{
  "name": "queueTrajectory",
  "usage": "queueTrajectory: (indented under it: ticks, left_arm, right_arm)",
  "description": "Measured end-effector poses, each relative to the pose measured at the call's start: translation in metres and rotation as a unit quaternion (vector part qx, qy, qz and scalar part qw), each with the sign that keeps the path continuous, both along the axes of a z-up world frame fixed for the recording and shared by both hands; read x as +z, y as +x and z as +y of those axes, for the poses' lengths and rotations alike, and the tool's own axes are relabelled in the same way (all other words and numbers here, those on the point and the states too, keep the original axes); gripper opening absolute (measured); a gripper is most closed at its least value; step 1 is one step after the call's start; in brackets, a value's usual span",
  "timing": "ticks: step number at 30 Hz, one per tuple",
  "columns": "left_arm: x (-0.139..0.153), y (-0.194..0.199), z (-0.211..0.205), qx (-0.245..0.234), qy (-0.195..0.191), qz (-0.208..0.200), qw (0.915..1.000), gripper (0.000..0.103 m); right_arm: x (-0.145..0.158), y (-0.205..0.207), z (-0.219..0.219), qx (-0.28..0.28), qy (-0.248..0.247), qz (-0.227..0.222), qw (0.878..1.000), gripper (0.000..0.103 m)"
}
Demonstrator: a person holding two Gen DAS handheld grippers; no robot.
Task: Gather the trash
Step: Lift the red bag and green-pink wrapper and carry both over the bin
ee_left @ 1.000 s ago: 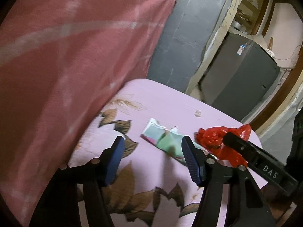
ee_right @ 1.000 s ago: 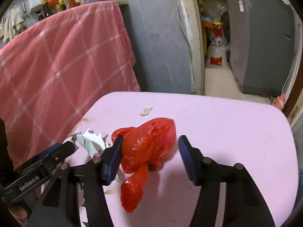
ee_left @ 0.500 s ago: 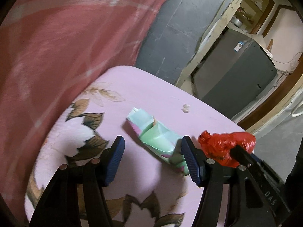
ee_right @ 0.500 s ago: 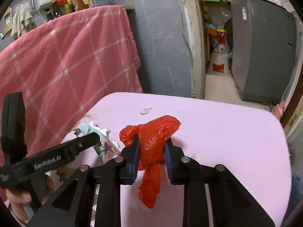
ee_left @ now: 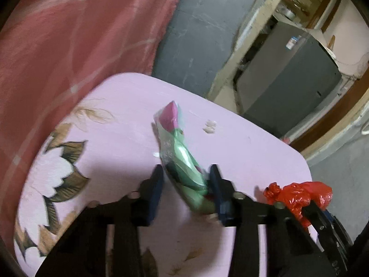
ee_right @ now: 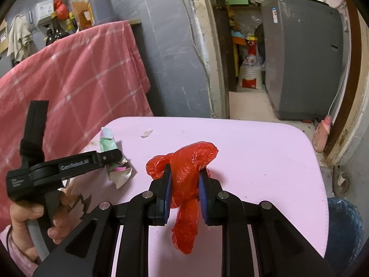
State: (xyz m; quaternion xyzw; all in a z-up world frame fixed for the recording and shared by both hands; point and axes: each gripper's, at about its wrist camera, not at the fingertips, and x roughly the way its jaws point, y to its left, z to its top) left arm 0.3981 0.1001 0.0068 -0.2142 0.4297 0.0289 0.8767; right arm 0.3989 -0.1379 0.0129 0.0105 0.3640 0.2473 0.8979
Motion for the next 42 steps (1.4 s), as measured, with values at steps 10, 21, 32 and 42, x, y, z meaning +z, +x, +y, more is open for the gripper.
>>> queueTrajectory:
  ticks: [10,21,32,42]
  left_arm:
    - [0.009,-0.007,-0.033,-0.031,0.043,-0.021,0.9984,0.017]
    - [0.022,-0.04,-0.087,-0.072,0.054,-0.083,0.9925,0.016]
    - [0.036,-0.07,-0.159,-0.079,0.051,-0.172,0.9805,0.016]
    - [0.039,-0.094,-0.24,-0.117,0.039,-0.227,0.9661,0.017]
  right_arm:
    - [-0.002,-0.01,-0.02,-0.012,0.008,-0.006,1.0,0.017]
    - [0.012,-0.033,-0.058,-0.05,0.026,-0.045,0.997,0.014]
    - [0.039,-0.068,-0.131,-0.11,0.05,-0.112,0.986,0.013]
    - [0.045,-0.105,-0.199,-0.169,0.023,-0.17,0.971,0.013]
